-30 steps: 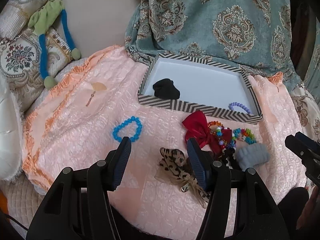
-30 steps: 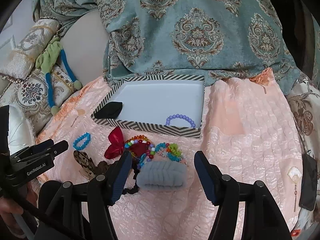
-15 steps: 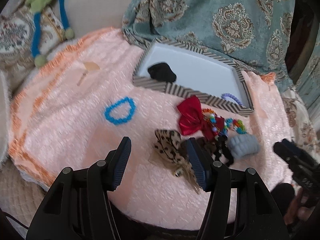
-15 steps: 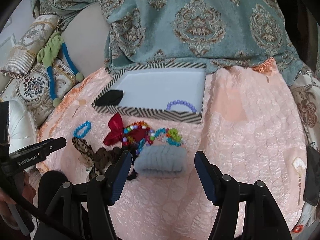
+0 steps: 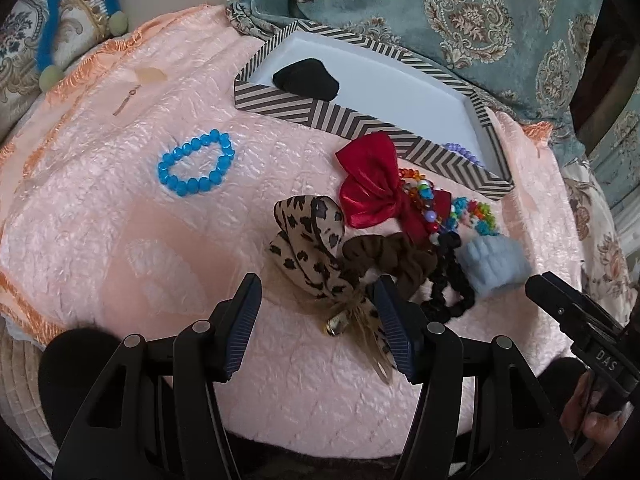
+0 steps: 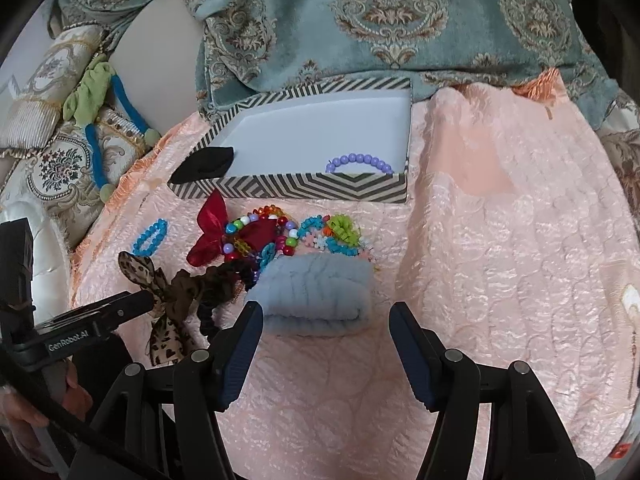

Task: Organize jewelry
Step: 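Grasp leopard-print bow with left tool while right tool grasps light-blue fuzzy scrunchie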

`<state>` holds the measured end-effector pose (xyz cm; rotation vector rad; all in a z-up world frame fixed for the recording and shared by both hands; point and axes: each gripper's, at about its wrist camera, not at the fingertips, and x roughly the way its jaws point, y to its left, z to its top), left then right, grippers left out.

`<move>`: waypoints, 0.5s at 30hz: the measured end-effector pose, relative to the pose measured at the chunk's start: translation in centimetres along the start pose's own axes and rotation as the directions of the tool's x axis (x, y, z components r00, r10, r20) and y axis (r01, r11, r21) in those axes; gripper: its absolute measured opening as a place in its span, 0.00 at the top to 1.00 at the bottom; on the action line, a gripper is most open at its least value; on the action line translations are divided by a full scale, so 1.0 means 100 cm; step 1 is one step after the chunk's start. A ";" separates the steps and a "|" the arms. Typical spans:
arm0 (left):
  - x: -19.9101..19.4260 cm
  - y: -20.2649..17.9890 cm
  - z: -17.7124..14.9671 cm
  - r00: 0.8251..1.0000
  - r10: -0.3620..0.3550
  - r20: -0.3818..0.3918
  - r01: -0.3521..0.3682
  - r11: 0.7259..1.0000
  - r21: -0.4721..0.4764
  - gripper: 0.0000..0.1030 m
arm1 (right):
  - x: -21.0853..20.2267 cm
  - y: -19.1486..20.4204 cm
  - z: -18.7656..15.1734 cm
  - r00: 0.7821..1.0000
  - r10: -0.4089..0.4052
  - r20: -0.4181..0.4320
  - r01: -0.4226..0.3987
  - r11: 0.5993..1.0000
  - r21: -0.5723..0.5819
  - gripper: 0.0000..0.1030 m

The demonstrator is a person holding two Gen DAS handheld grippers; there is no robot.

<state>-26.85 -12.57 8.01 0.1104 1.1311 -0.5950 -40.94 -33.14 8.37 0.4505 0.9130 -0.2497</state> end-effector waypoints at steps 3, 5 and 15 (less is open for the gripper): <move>0.009 0.001 0.002 1.000 0.006 -0.013 -0.006 1.000 -0.004 0.43 | 0.008 -0.006 0.002 1.000 0.026 -0.009 -0.026 0.999 0.036 0.39; 0.014 0.000 0.003 1.000 0.014 -0.016 -0.014 1.000 -0.001 0.43 | 0.013 -0.011 0.004 0.999 0.045 -0.005 -0.045 0.996 0.071 0.38; 0.026 -0.003 0.001 1.000 0.018 -0.012 -0.017 1.000 0.011 0.45 | 0.025 -0.014 0.002 0.996 0.092 0.010 -0.092 0.993 0.076 0.64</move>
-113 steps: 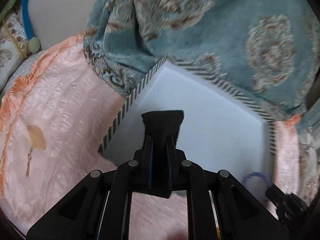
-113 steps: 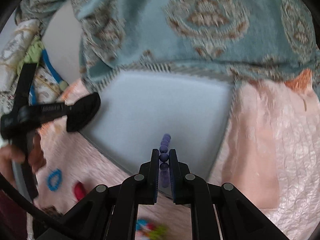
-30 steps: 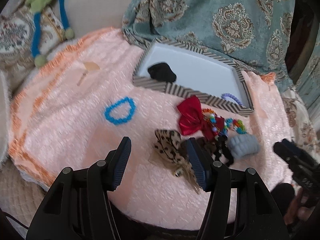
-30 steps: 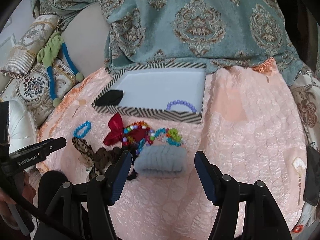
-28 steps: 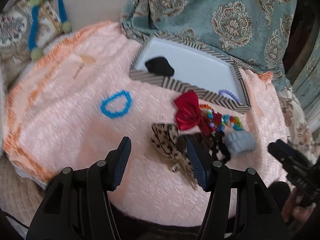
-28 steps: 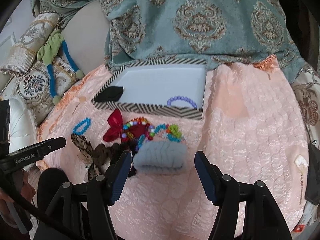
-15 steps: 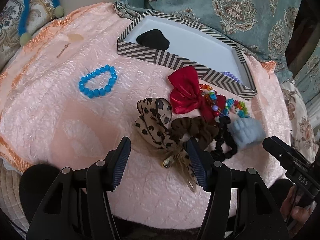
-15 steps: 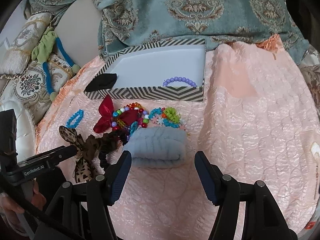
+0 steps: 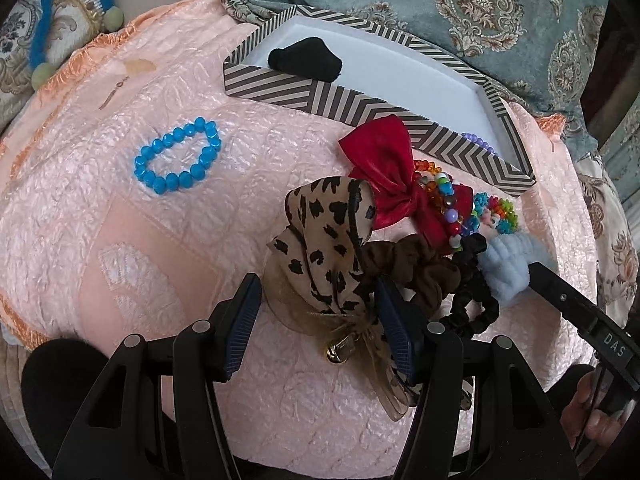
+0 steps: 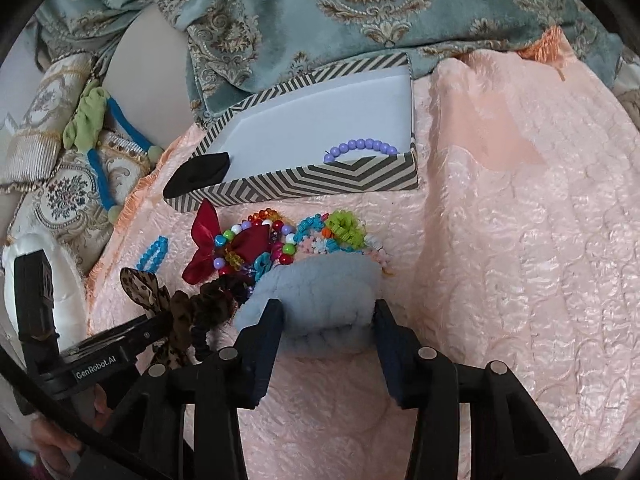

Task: Organize jewelry
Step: 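Grasp leopard-print bow with left tool while right tool grasps light-blue fuzzy scrunchie, then carry leopard bow into the tray with left tool while right tool places blue scrunchie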

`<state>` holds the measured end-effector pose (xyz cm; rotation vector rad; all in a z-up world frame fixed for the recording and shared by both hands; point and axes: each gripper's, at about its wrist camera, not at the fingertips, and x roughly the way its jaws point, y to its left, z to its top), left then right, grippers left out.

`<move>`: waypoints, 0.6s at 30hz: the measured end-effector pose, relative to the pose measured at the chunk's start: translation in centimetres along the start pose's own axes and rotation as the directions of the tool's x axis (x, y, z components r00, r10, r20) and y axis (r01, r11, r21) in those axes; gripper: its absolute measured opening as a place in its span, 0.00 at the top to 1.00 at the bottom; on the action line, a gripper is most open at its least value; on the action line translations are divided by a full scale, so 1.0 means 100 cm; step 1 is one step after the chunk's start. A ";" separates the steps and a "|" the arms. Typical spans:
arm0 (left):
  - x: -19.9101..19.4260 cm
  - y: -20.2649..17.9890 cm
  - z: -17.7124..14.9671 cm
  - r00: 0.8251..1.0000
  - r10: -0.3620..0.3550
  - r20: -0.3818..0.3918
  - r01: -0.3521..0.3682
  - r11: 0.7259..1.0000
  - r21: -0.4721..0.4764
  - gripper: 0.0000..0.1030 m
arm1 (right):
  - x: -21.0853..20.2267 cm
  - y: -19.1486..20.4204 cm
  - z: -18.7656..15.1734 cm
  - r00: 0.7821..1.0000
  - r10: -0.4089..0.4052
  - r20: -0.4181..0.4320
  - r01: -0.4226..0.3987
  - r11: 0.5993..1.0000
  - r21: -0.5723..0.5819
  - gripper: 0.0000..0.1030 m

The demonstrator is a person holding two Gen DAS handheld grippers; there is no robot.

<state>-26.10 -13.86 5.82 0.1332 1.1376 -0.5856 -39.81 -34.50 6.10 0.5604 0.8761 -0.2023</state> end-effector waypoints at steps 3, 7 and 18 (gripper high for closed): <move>0.000 -0.003 0.000 0.999 -0.035 0.007 0.035 0.999 0.013 0.72 | -0.002 0.003 -0.001 1.000 -0.013 0.014 0.014 0.999 -0.031 0.73; -0.008 -0.009 -0.001 0.999 -0.029 0.030 0.027 0.999 0.045 0.83 | -0.012 0.006 0.001 0.999 -0.008 0.038 0.010 0.999 -0.049 0.80; -0.057 -0.001 0.010 0.992 -0.082 0.099 0.078 0.996 0.037 0.90 | -0.052 0.016 0.010 0.992 0.033 0.120 -0.024 0.997 -0.072 0.81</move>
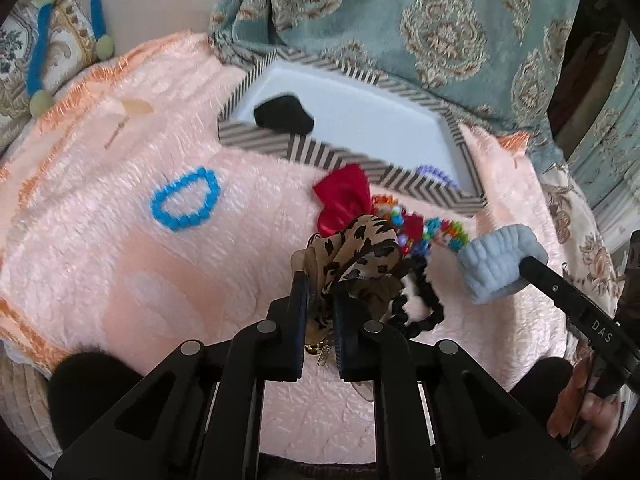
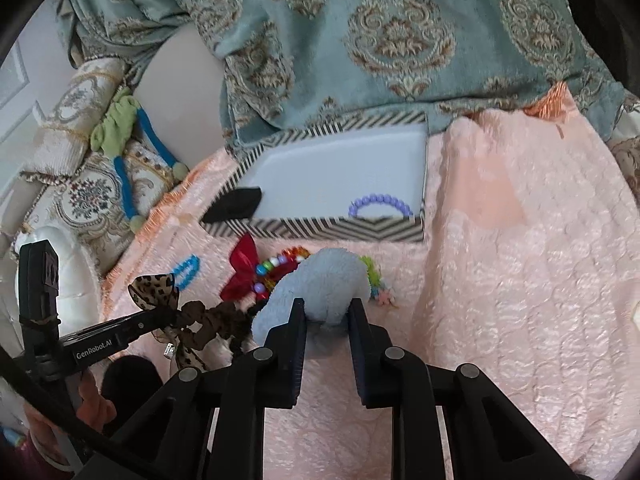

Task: Organize jewelry
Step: 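Carry leopard bow into the tray with left tool while right tool places blue scrunchie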

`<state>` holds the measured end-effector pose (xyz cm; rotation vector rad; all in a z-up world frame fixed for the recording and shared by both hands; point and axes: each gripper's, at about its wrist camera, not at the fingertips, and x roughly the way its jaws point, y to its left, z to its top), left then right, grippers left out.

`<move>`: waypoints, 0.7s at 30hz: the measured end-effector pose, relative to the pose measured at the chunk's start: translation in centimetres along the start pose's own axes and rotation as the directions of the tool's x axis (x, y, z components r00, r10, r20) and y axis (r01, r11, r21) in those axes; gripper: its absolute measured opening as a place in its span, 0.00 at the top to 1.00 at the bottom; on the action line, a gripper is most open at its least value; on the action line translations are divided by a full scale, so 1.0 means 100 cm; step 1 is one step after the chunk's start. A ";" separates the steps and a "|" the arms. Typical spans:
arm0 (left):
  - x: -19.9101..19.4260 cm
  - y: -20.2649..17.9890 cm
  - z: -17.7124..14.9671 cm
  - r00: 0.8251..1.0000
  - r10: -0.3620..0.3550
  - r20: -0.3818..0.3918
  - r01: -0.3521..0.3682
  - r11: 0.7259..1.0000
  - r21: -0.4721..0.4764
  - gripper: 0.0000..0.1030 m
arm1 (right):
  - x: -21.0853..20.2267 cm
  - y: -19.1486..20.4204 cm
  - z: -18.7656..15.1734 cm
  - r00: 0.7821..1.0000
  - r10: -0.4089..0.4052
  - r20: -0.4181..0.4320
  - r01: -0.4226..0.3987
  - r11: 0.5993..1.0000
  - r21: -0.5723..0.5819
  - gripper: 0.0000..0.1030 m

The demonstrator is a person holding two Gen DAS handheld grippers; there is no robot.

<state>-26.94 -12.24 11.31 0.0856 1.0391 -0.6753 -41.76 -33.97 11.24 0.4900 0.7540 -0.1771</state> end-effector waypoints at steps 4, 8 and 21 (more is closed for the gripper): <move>-0.013 -0.001 0.012 0.999 -0.010 0.033 0.010 1.000 0.005 0.90 | -0.010 0.002 0.011 1.000 0.007 0.030 -0.007 1.000 0.000 0.81; -0.027 -0.005 0.033 0.997 -0.010 0.078 0.008 1.000 0.026 0.90 | -0.012 0.001 0.024 0.999 0.000 0.045 0.000 1.000 0.003 0.81; -0.001 -0.036 0.117 0.984 0.073 0.160 -0.090 0.990 0.105 0.90 | 0.015 -0.005 0.080 0.997 -0.049 0.063 0.051 0.998 -0.034 0.81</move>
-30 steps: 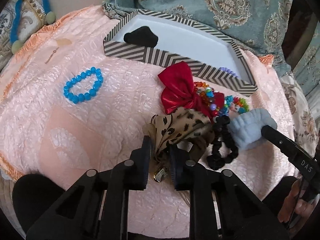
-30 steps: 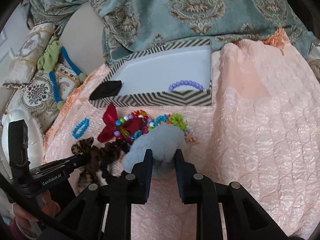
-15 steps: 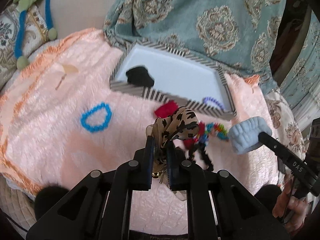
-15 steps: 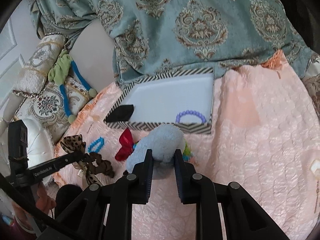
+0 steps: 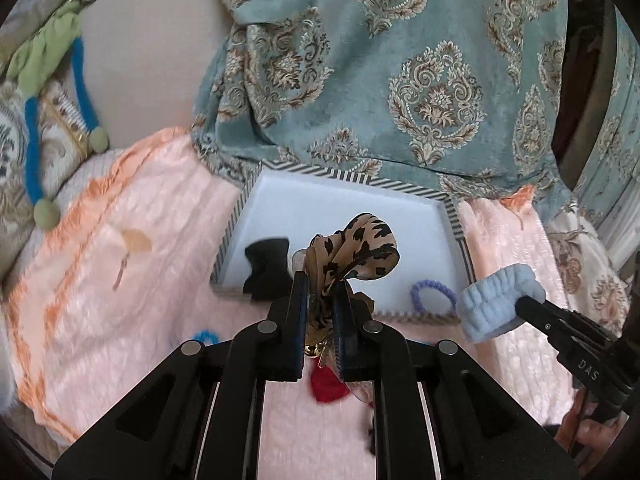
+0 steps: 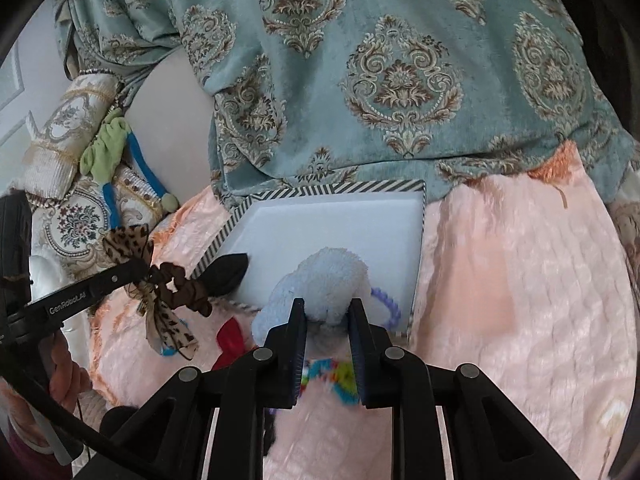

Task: Organize jewelry
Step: 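Carry leopard bow into the tray with left tool while right tool places blue scrunchie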

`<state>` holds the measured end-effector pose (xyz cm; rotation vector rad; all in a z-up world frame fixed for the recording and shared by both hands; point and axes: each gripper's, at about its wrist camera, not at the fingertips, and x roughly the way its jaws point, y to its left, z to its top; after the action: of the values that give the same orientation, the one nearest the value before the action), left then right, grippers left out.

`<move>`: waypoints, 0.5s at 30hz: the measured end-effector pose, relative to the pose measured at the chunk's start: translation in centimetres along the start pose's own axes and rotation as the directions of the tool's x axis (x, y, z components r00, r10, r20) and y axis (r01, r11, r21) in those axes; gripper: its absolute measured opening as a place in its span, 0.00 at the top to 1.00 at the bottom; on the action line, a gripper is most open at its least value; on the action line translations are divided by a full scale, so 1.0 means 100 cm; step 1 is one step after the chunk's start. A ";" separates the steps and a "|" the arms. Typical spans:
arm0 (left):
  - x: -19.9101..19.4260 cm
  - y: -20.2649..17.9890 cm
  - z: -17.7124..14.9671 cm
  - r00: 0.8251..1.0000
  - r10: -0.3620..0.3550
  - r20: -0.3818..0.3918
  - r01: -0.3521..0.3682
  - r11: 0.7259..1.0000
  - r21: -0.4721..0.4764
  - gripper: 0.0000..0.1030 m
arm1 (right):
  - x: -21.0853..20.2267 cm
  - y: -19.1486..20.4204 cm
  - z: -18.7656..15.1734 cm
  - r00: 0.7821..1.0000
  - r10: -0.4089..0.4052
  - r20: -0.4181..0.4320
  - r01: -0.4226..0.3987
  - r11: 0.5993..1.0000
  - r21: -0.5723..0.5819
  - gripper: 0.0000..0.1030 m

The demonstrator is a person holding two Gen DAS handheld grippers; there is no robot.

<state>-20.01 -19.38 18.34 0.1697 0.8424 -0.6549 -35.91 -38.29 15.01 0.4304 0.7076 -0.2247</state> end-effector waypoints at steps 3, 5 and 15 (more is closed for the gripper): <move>0.020 -0.008 0.011 1.000 0.012 -0.004 -0.012 1.000 0.020 0.90 | 0.020 -0.005 0.011 1.000 -0.010 -0.020 0.010 1.000 -0.001 0.81; 0.038 -0.012 0.021 1.000 0.018 -0.013 -0.018 1.000 0.023 0.90 | 0.036 -0.009 0.018 0.999 -0.017 -0.032 0.017 1.000 -0.001 0.81; 0.115 -0.013 0.042 0.996 0.056 -0.066 -0.055 0.998 0.008 0.90 | 0.112 -0.029 0.029 0.991 -0.035 -0.132 0.039 0.999 0.027 0.81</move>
<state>-12.56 -27.49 12.77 0.2209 0.8962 -0.6027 -26.90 -42.79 8.56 0.4632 0.8430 -0.2435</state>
